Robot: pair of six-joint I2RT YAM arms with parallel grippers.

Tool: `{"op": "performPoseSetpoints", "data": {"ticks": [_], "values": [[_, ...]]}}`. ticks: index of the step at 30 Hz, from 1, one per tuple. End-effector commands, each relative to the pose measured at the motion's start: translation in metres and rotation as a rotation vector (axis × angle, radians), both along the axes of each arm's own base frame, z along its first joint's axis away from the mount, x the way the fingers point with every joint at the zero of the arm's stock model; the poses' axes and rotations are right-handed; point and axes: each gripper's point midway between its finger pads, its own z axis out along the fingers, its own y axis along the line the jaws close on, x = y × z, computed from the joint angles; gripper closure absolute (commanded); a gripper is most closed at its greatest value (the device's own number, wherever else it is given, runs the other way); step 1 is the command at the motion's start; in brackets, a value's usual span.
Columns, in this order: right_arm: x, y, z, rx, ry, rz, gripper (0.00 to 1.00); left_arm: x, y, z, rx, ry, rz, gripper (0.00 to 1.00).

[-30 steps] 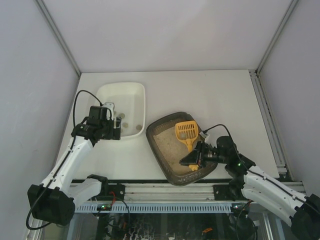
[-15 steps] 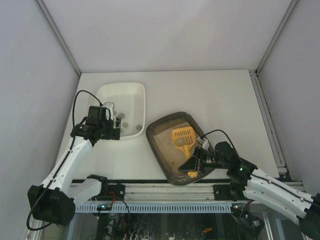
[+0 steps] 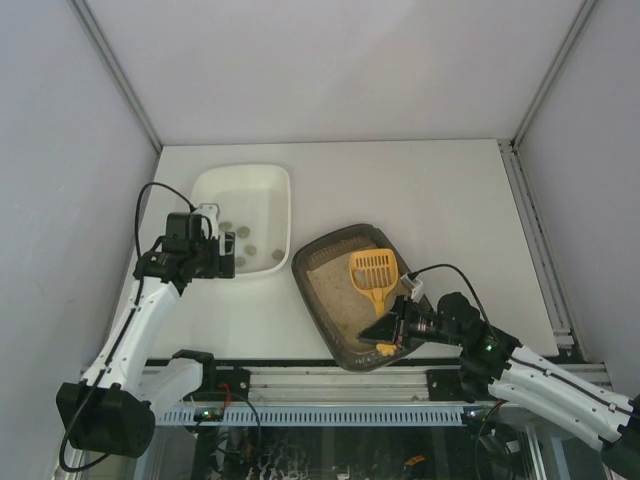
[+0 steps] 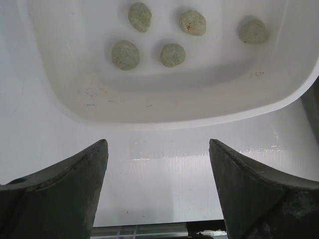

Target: Clean the litter box

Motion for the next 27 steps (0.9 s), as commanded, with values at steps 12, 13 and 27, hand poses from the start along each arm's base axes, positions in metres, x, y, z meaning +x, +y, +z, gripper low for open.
{"op": "performPoseSetpoints", "data": {"ticks": [12,13,27], "values": [[0.012,0.002,0.005,0.138,-0.082,-0.051,1.00,0.003,-0.004,0.006,-0.024,-0.024,-0.038,0.14],[0.006,0.005,0.004,0.128,-0.083,-0.018,1.00,0.003,-0.003,0.005,-0.024,-0.020,-0.037,0.14],[0.024,-0.016,0.021,0.168,-0.172,-0.115,1.00,0.004,-0.005,0.003,-0.031,-0.005,-0.048,0.14]]}}
